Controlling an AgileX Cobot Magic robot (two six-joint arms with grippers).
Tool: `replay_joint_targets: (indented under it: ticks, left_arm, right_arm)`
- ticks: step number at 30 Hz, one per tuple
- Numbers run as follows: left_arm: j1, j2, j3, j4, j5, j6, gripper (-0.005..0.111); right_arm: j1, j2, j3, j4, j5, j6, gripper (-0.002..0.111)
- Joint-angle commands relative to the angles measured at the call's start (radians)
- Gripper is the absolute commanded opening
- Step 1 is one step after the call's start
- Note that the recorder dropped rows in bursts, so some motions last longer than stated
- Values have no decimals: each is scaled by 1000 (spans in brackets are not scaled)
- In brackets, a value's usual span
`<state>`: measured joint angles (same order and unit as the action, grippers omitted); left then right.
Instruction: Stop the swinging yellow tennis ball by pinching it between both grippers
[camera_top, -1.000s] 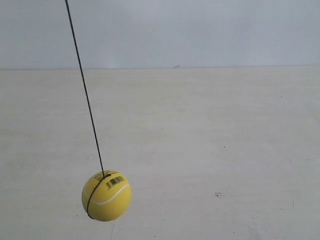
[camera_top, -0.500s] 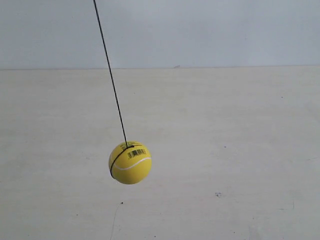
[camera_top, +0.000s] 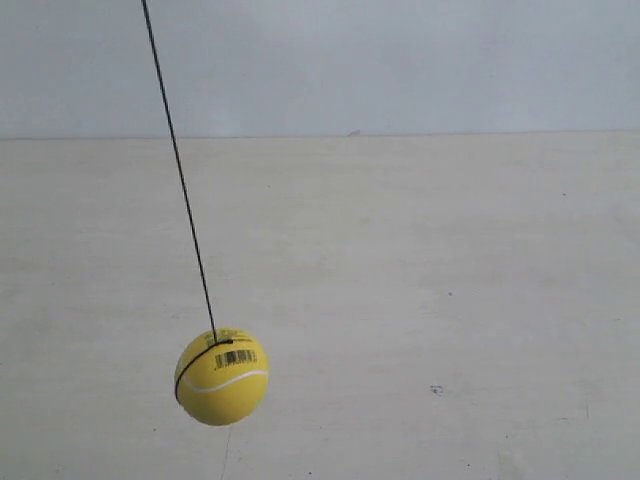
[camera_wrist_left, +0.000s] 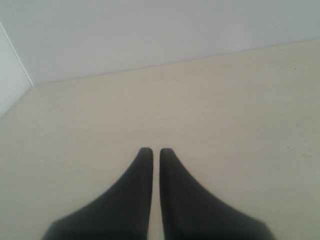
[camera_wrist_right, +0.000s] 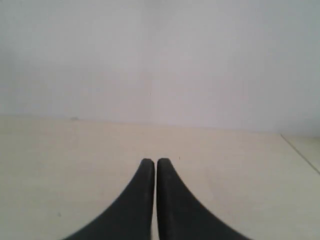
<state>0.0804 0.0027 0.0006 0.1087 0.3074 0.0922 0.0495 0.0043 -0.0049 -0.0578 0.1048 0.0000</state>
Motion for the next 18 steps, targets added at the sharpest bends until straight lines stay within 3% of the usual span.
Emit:
replay_joint_targets:
  ticks: [1,18]
  left_arm:
    - [6,-3,-1,-13,0,-10,5]
    - [6,-3,-1,-13,0,-10,5]
  right_arm:
    - [-5,-4,5,-9,175,-32,0]
    - [-5,-4,5,17,226,-25,0]
